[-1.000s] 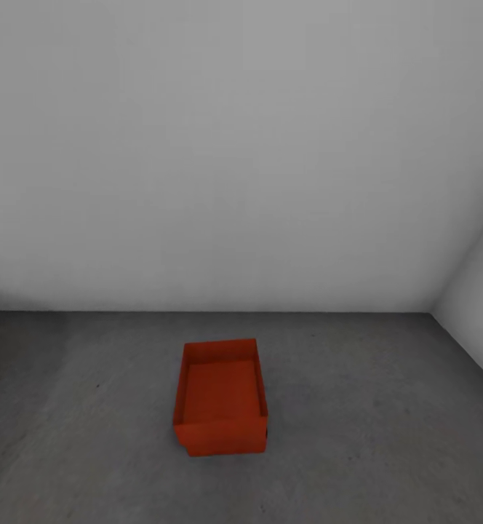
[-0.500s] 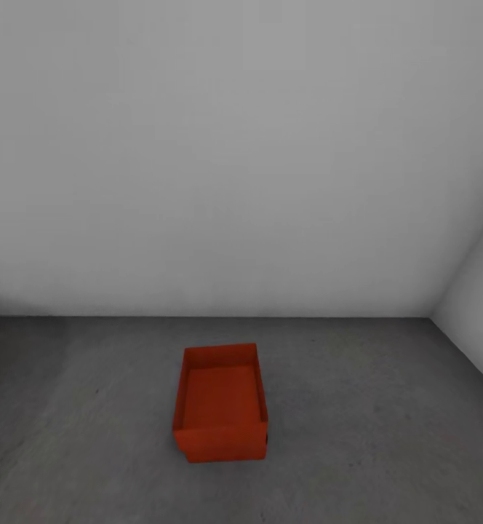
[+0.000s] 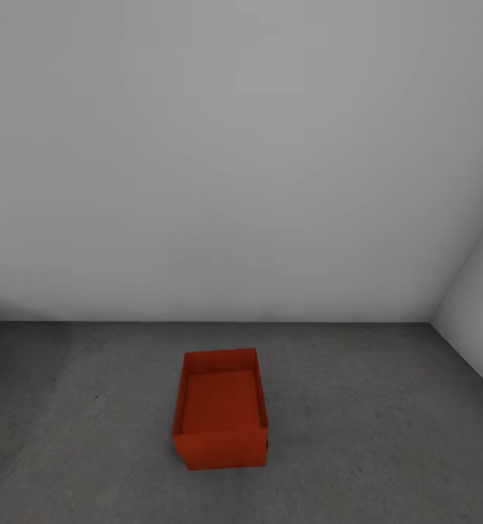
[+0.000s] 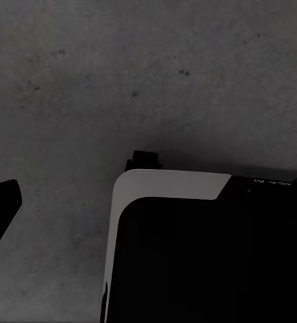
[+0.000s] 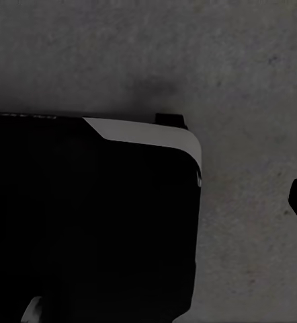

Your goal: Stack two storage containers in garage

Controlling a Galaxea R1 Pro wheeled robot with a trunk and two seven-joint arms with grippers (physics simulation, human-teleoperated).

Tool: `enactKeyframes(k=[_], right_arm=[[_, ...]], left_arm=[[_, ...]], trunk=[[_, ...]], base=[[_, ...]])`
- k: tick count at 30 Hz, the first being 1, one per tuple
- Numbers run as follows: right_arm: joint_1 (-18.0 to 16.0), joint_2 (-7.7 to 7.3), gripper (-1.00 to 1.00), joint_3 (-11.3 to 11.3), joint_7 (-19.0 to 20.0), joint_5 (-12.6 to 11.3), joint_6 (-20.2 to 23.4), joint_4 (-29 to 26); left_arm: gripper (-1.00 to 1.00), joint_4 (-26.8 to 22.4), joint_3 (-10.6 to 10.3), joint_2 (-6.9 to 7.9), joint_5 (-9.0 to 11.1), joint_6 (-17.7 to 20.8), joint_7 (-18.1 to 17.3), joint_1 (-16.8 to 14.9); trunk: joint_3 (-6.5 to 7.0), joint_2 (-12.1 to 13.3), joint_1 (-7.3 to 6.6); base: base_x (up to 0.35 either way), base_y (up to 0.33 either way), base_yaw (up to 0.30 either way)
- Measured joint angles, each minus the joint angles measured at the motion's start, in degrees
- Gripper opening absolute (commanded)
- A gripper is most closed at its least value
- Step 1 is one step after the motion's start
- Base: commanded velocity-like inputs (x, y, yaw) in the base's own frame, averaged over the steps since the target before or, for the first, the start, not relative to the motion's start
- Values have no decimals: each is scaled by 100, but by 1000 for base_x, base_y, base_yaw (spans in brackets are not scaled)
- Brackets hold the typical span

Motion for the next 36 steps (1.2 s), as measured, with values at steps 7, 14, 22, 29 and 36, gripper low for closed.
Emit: enactKeyframes(k=[7,14,22,29,36], right_arm=[[0,29,100,0,-2,0,0,0],[0,41,100,-1,-2,1,-20,0],[0,42,100,-8,36,7,-70,0],[0,35,100,-7,69,7,-83,0],[0,34,100,-9,77,3,-84,0]], left_arm=[[100,0,0,0,0,0,1,0],[100,0,0,0,0,0,2,0],[100,0,0,0,-1,0,0,0],[100,0,0,0,-2,0,1,0],[100,0,0,0,-2,0,4,0]], trunk=[[65,0,0],[130,0,0],[204,0,0],[269,0,0],[333,0,0]], base=[[0,0,0],[0,0,0],[0,0,0],[0,0,0],[0,0,0]])
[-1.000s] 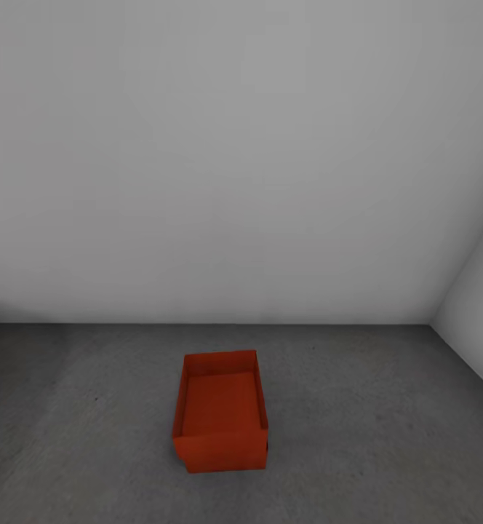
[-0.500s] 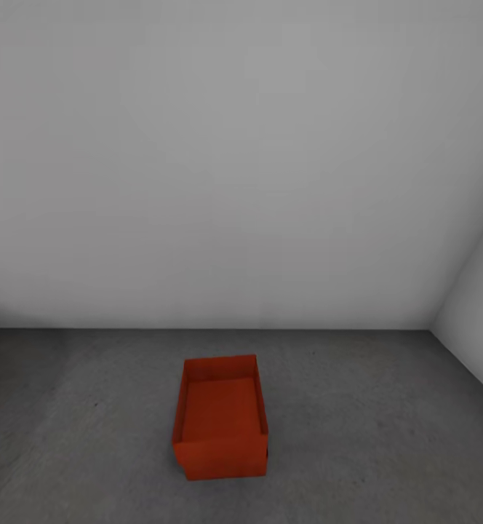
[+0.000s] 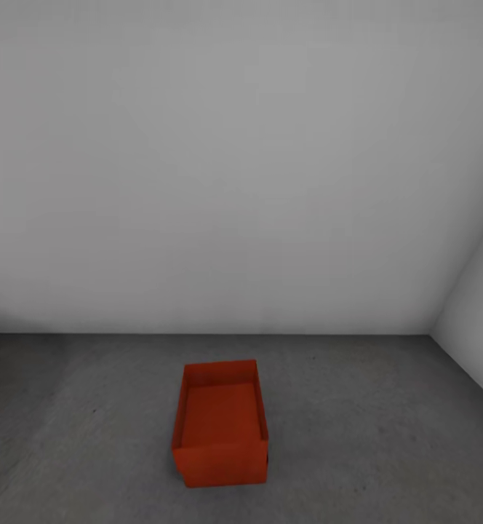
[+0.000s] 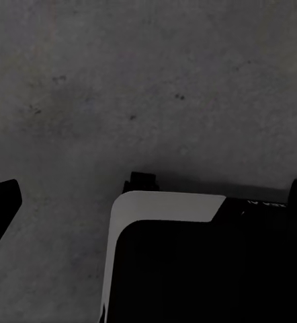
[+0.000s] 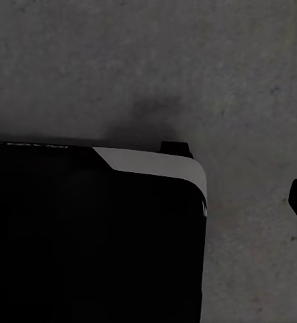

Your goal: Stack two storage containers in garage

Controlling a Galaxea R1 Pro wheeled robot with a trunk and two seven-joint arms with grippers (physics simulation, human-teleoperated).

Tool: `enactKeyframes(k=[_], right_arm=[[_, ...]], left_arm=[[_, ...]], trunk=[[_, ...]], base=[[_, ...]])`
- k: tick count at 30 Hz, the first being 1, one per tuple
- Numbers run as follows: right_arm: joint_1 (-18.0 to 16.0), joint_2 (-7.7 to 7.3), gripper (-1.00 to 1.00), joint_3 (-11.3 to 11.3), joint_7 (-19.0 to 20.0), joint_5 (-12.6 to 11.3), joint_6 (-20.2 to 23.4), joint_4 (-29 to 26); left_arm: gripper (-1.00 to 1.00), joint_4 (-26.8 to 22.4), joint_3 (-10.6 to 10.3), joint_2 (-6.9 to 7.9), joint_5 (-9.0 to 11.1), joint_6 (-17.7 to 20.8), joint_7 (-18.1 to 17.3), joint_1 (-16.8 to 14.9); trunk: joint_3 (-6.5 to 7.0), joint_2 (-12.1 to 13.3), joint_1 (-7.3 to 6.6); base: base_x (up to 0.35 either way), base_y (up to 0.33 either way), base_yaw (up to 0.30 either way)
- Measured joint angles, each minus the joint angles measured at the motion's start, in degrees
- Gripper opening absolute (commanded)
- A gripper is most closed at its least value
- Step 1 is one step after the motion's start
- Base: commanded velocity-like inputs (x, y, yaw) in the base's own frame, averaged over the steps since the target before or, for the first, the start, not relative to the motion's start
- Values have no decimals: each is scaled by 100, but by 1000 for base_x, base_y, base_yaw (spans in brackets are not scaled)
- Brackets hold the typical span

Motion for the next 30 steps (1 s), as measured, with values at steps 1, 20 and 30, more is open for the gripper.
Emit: enactKeyframes(k=[1,20,30], right_arm=[[0,0,100,0,0,-1,0,0],[0,-9,100,0,9,-3,0,0],[2,-3,100,-7,8,-31,7,3]], left_arm=[[100,0,0,0,-1,0,-2,0],[100,9,3,-12,-1,42,-6,0],[100,17,0,-20,19,78,-40,94]], trunk=[[9,0,0],[185,0,0],[218,1,0]], base=[[0,0,0],[0,0,0],[0,0,0]])
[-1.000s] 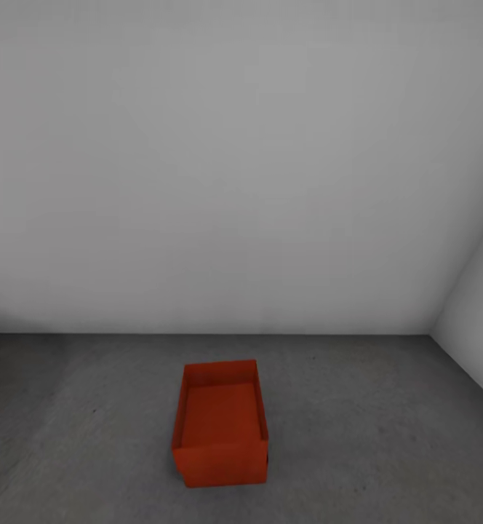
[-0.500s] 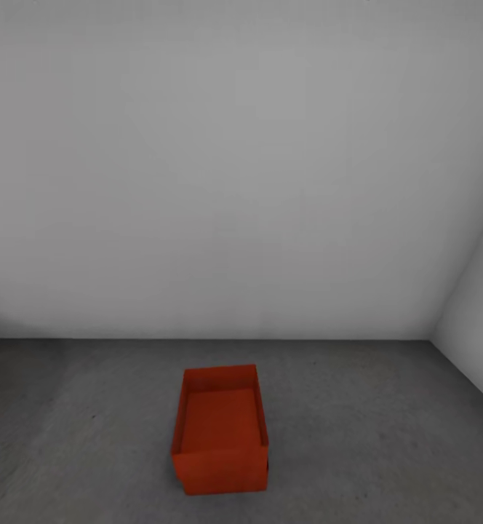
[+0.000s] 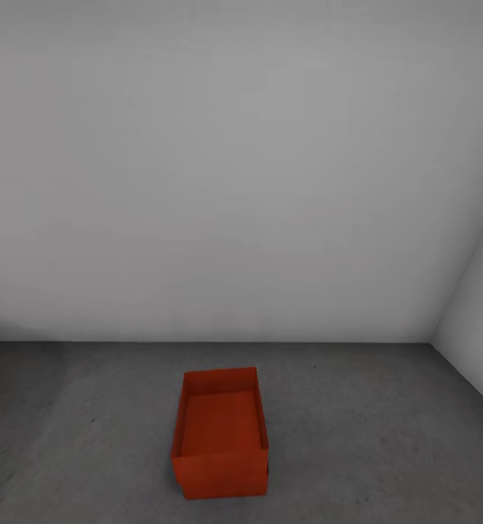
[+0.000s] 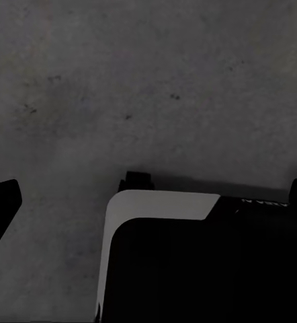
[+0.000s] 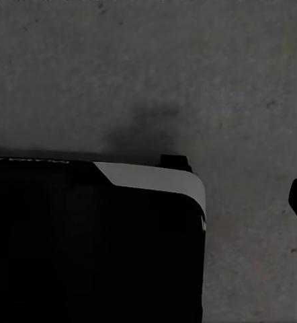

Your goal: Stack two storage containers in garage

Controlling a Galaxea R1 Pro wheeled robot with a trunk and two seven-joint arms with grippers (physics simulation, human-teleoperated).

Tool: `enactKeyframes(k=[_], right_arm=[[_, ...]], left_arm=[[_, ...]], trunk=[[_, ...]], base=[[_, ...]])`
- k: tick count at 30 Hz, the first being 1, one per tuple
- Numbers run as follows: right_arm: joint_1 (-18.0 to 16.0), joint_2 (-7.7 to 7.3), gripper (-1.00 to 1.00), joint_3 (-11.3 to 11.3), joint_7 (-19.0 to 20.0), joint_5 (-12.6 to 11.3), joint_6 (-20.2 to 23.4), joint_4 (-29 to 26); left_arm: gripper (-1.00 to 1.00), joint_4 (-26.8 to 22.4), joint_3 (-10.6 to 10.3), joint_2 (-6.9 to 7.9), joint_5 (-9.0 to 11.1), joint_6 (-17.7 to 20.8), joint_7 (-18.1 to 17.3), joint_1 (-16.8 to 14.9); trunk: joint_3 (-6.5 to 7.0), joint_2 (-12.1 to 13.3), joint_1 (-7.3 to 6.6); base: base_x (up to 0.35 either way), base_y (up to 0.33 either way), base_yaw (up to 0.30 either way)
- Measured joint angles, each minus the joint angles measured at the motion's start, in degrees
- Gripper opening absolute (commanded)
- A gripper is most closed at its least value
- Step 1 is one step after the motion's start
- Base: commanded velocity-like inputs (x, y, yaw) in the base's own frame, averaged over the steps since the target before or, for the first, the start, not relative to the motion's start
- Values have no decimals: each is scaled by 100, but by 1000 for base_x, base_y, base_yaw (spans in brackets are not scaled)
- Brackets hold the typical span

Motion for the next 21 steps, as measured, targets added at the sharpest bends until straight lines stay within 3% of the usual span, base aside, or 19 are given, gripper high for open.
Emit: enactKeyframes(k=[6,21], right_arm=[[0,5,100,3,-1,-4,-4,4],[-2,7,100,5,-1,-4,3,2]], left_arm=[[100,-1,0,-6,0,-2,-10,61],[100,-1,0,-6,-8,11,-12,256]], trunk=[[13,0,0],[93,0,0]], base=[[0,0,105],[0,0,207]])
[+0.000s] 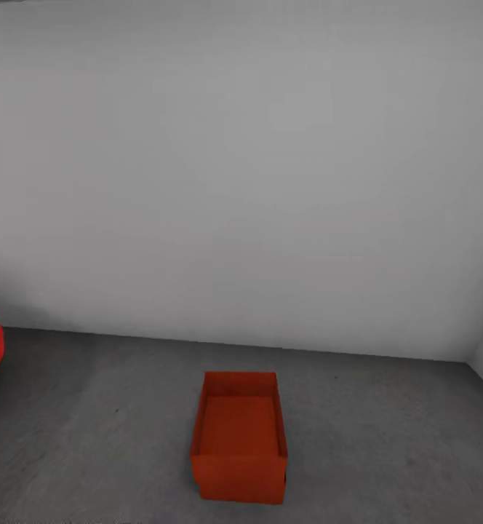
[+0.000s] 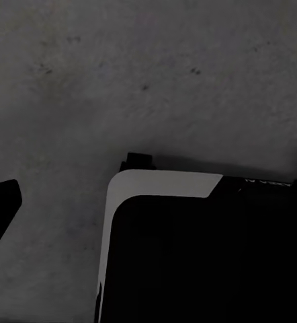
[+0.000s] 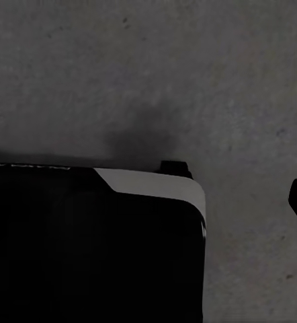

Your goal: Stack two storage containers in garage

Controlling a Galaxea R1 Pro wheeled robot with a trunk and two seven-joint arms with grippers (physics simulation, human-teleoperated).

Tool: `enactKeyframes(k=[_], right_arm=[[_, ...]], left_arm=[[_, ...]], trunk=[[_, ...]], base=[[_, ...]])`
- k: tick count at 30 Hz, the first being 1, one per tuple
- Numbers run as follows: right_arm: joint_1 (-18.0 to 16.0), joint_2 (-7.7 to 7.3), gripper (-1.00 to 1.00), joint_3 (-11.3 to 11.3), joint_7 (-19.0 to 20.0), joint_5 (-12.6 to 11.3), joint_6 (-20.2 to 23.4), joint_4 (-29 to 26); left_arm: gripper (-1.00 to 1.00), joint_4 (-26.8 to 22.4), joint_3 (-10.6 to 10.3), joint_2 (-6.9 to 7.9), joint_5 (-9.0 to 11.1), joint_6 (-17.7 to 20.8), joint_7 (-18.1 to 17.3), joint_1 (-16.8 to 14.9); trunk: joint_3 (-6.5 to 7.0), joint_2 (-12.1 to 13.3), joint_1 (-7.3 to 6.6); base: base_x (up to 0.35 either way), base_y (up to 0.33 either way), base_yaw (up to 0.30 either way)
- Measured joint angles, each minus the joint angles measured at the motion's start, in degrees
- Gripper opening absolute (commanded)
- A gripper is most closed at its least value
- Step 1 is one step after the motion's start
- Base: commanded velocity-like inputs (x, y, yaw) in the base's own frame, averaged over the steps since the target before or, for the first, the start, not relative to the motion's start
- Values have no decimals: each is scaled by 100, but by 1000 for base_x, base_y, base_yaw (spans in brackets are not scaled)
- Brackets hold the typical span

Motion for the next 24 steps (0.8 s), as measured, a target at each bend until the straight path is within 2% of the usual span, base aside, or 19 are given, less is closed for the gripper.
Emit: enactKeyframes(k=[9,17,24], right_arm=[[1,-8,100,-3,0,0,-1,-2],[0,-67,100,6,2,28,-3,-12],[0,-21,100,22,-1,45,13,-13]], left_arm=[[100,0,0,3,0,-59,5,3],[100,-8,0,10,-3,-90,10,2],[100,-23,7,24,-25,-97,10,2]], trunk=[[47,0,0],[54,0,0],[54,0,0]], base=[[0,0,181],[0,0,22],[0,0,1]])
